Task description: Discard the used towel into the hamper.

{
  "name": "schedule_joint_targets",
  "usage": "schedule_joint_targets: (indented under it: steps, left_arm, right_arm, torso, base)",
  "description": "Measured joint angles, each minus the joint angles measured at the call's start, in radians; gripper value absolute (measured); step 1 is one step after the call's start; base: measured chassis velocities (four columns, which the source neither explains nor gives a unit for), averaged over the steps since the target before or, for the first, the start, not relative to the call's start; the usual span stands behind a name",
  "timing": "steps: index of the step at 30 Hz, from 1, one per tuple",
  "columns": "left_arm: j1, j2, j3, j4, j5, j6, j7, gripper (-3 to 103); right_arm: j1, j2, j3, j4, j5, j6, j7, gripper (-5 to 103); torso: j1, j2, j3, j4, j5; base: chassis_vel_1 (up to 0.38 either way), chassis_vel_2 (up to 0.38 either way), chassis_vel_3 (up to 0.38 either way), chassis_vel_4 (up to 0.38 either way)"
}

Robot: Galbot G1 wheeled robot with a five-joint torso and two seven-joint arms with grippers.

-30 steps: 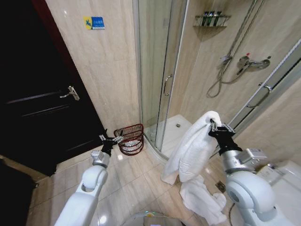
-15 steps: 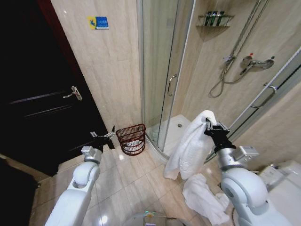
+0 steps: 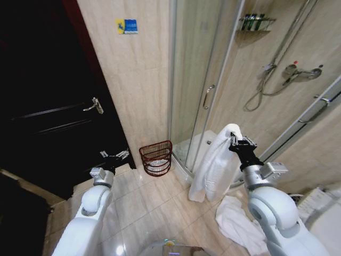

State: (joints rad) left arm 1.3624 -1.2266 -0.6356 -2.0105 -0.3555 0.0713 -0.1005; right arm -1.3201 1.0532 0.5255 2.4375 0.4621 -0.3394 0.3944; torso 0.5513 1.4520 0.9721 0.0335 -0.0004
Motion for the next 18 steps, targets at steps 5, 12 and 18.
schedule_joint_targets:
  steps: [5, 12, 18]
  left_arm:
    - [0.005, -0.002, 0.001, -0.004, 0.002, -0.003, 0.000, 100]
    - [0.008, -0.005, 0.003, -0.008, 0.002, -0.004, 0.000, 100]
    - [0.019, -0.008, -0.002, -0.014, 0.002, -0.001, 0.001, 100]
  right_arm:
    - [-0.010, 0.006, 0.003, 0.003, 0.001, 0.002, 0.001, 5]
    - [-0.016, 0.005, 0.006, 0.011, 0.003, 0.004, 0.003, 5]
    - [-0.016, 0.006, 0.002, 0.013, 0.002, 0.005, 0.001, 5]
  torso:
    - [0.000, 0.000, 0.000, 0.0000, 0.0004]
    - [0.000, 0.000, 0.000, -0.0008, 0.0008]
    - [0.000, 0.000, 0.000, -0.0003, 0.0004]
  base:
    - [0.059, 0.030, -0.012, -0.032]
    - [-0.049, -0.041, 0.030, 0.018]
    - [0.000, 0.000, 0.000, 0.000]
